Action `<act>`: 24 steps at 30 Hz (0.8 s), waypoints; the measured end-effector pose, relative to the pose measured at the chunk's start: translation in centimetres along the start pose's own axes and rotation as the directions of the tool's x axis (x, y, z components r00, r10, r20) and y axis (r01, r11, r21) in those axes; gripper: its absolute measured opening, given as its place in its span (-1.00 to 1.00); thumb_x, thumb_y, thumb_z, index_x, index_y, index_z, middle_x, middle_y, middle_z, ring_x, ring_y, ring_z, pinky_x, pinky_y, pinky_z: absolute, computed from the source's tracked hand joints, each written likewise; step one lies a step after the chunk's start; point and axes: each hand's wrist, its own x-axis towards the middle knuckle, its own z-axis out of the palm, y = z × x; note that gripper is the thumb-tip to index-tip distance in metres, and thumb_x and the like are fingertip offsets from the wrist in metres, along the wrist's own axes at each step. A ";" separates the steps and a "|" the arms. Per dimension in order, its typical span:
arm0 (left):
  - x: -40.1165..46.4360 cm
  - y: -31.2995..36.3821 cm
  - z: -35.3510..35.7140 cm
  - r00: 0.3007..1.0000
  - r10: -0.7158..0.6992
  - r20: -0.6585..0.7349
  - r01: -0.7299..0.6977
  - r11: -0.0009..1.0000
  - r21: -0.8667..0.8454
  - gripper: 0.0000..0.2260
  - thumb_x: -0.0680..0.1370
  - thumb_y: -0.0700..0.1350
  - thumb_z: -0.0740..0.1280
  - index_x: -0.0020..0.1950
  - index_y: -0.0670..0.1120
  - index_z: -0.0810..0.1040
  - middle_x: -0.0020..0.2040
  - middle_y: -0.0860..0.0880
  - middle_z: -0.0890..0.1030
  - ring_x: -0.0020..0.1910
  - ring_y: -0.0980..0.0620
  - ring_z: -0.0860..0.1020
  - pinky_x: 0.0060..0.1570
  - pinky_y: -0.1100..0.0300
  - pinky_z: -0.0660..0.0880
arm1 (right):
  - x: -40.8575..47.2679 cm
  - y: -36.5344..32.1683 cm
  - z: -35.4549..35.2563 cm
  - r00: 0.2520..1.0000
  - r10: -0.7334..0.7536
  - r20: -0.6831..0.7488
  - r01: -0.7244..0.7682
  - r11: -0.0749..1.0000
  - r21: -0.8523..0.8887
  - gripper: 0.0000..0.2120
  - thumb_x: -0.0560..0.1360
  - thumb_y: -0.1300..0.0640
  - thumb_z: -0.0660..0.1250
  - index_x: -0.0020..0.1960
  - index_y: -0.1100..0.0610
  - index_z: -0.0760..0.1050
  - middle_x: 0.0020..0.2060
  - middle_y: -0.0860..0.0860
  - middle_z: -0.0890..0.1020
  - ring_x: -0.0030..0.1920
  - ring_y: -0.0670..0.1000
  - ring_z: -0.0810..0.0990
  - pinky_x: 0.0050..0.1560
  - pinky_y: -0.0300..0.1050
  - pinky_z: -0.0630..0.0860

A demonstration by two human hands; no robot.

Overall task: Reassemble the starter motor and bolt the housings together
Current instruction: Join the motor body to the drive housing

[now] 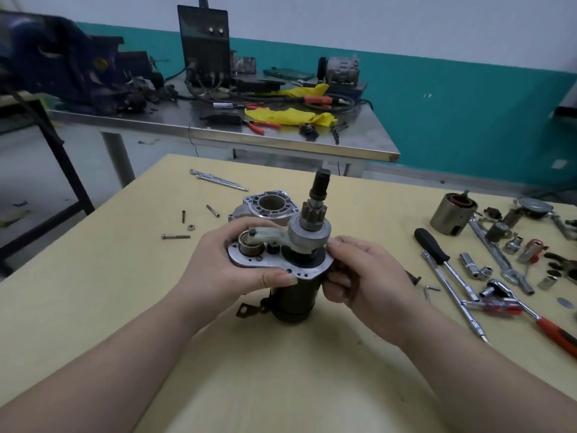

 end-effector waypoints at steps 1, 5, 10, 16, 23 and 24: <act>-0.1 -0.1 -0.2 1.000 0.000 0.000 0.000 1.000 -0.007 -0.47 0.22 -0.02 0.75 0.15 0.14 0.73 0.09 0.03 0.78 0.06 0.07 0.76 -0.10 0.31 0.64 | 0.8 -0.8 -0.4 1.000 -0.020 -0.006 0.019 0.991 -0.135 -0.75 0.52 0.06 0.37 -0.25 0.19 0.49 -0.44 0.09 0.35 -0.44 0.02 0.30 -0.39 -0.07 0.22; 0.1 -0.5 -0.3 1.000 0.007 -0.025 -0.006 0.999 0.036 -0.32 0.21 0.06 0.77 0.29 0.17 0.63 0.25 0.04 0.71 0.24 -0.05 0.71 0.15 0.14 0.66 | 7.4 -4.8 -0.9 0.955 -0.262 -0.141 0.094 0.716 -0.692 -0.75 0.55 -0.02 0.36 -0.08 0.18 0.61 -0.20 0.08 0.66 -0.19 0.08 0.59 -0.16 0.01 0.52; 0.4 -0.6 -0.1 1.000 -0.021 0.005 0.021 1.000 -0.017 -0.21 0.24 -0.06 0.78 0.41 0.10 0.53 0.27 0.01 0.71 0.25 -0.07 0.71 0.18 0.14 0.65 | 17.3 -6.4 3.0 0.928 0.215 0.304 0.320 -0.041 -0.947 -0.07 0.43 -0.04 0.63 0.65 -0.01 0.21 0.63 -0.02 0.28 0.61 0.01 0.24 0.58 -0.04 0.20; 0.2 -0.6 -0.5 0.999 -0.033 0.036 0.034 0.999 -0.020 -0.23 0.30 -0.21 0.77 0.39 0.15 0.52 0.19 0.04 0.73 0.19 -0.02 0.73 0.12 0.23 0.64 | 21.8 -4.8 4.2 0.884 0.370 0.285 0.339 -0.090 -0.936 0.03 0.34 0.02 0.65 0.65 -0.17 0.15 0.17 -0.20 0.54 -0.31 -0.40 0.56 -0.40 -0.45 0.44; 0.1 -0.7 -0.2 0.996 -0.068 0.050 0.070 0.997 -0.044 -0.23 0.30 -0.17 0.77 0.38 0.17 0.49 0.15 0.00 0.76 0.11 -0.03 0.76 0.09 0.19 0.66 | 15.7 -11.6 3.7 0.981 0.004 0.193 0.163 0.520 -0.838 -0.11 0.33 -0.12 0.66 0.57 -0.22 0.33 0.28 -0.02 0.53 -0.05 0.05 0.77 -0.17 -0.12 0.71; 0.0 -0.6 -0.1 0.997 -0.068 0.037 0.068 0.997 -0.024 -0.22 0.28 -0.11 0.78 0.38 0.20 0.48 0.15 0.02 0.76 0.12 -0.03 0.76 0.11 0.19 0.66 | 14.0 -13.6 3.8 0.986 -0.030 0.162 0.152 0.541 -0.827 -0.23 0.35 -0.21 0.61 0.51 -0.24 0.41 0.23 -0.01 0.57 -0.06 0.05 0.77 -0.17 -0.14 0.70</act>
